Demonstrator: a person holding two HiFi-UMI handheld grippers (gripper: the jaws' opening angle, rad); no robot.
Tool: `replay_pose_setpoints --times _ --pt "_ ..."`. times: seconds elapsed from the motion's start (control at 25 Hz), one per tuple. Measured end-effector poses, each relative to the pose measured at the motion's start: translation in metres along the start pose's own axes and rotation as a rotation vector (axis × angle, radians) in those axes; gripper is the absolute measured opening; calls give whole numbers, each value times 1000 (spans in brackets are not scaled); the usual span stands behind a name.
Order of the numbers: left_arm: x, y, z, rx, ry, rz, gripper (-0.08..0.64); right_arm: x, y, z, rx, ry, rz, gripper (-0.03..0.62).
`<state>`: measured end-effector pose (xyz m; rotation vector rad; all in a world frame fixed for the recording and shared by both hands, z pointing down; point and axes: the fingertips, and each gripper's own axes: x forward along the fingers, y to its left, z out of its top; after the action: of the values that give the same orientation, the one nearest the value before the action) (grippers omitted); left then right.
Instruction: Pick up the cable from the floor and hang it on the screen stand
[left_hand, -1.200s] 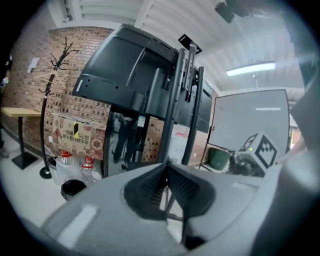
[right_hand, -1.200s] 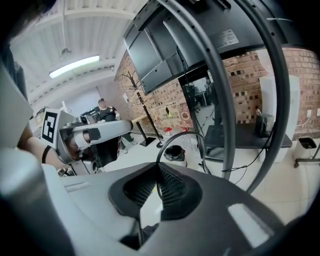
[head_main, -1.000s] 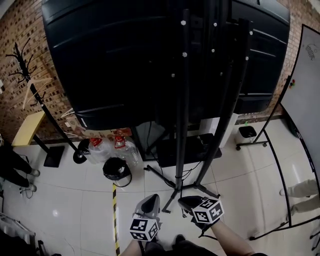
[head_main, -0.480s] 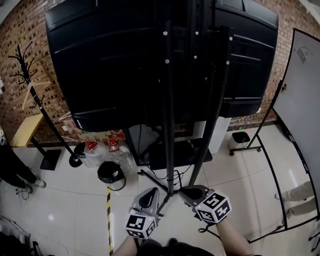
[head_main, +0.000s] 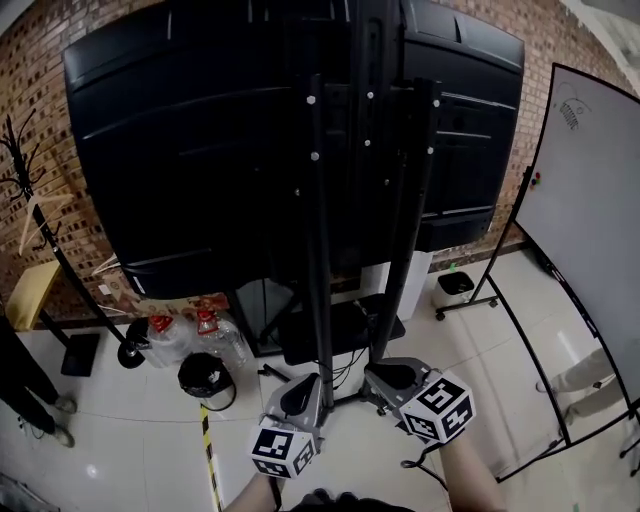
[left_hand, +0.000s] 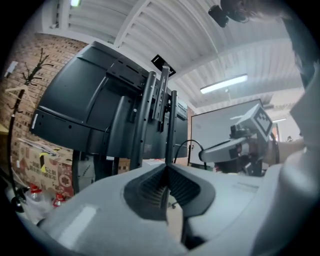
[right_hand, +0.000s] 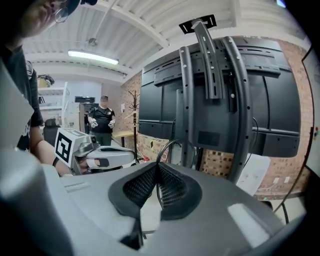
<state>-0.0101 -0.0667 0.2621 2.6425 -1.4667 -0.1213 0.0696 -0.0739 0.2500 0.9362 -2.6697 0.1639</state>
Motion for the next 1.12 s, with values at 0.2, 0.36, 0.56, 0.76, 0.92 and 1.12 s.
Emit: replay_pose_setpoints --times 0.2,0.36,0.56,0.76,0.92,1.12 --pt "22 -12 24 39 4 -94 5 -11 -10 40 -135 -21 -39 14" --pt "53 -18 39 85 2 -125 5 -22 -31 72 -241 -27 -105 14" --pt "82 -28 63 52 -14 -172 5 -30 -61 104 -302 -16 -148 14" --pt "123 -33 92 71 -38 -179 5 -31 -98 135 -362 -68 -149 14" --pt "156 -37 124 103 -78 -152 5 -34 -131 156 -381 -145 -119 14" --pt "193 -51 161 148 -129 -125 5 -48 -170 190 -448 -204 -79 14"
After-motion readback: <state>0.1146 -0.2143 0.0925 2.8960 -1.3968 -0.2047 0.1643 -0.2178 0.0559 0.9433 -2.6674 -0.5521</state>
